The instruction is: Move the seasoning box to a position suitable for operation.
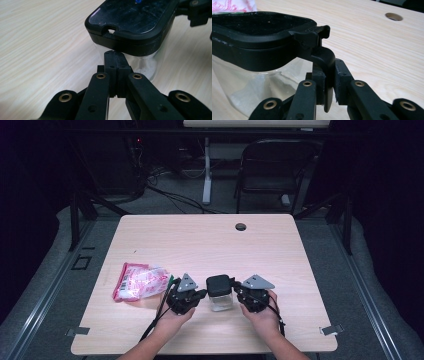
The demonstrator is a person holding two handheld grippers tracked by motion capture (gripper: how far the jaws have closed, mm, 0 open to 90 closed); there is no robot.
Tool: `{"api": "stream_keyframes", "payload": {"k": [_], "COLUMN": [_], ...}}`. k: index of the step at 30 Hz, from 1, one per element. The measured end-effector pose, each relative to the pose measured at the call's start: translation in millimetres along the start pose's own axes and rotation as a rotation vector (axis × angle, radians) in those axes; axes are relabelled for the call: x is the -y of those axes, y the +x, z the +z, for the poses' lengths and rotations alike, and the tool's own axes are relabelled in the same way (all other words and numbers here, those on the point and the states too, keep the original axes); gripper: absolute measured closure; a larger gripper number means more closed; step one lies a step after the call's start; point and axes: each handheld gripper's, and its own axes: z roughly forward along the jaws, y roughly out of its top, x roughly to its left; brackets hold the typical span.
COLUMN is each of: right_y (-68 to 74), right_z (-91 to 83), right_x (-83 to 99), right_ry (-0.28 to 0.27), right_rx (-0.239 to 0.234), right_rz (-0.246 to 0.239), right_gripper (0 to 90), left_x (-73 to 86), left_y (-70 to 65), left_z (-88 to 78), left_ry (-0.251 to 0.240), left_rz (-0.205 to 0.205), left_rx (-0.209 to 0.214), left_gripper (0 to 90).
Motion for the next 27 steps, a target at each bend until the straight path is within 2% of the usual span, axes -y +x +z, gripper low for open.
{"api": "stream_keyframes", "payload": {"k": [4, 5, 11, 13, 21, 27], "right_y": [13.6, 16.3, 27.8, 31.0, 34.0, 32.9], "right_z": [4.4, 5.8, 9.6, 10.6, 10.0, 10.6], "right_x": [-1.3, -0.9, 3.2, 4.5, 8.0, 13.3], "right_ry": [0.017, 0.006, -0.012, -0.017, -0.011, 0.033], "right_rx": [-0.020, -0.025, -0.056, -0.060, -0.106, -0.137], "right_rz": [-0.035, -0.032, -0.056, -0.066, -0.070, -0.083], "right_gripper": [81.1, 81.0, 80.2, 80.1, 78.6, 75.9], "left_x": [11.1, 14.2, 27.7, 32.4, 37.3, 37.6], "left_y": [3.7, 5.5, 10.9, 11.5, 14.8, 13.7], "left_z": [-9.2, -11.9, -16.8, -18.0, -22.8, -22.4], "left_ry": [0.013, 0.015, 0.004, -0.014, -0.018, -0.005], "left_rz": [-0.007, -0.012, -0.039, -0.047, -0.053, -0.056], "left_rx": [-0.008, -0.008, -0.008, 0.000, 0.018, 0.037], "left_gripper": [90.0, 90.0, 90.0, 90.0, 90.0, 90.0]}}
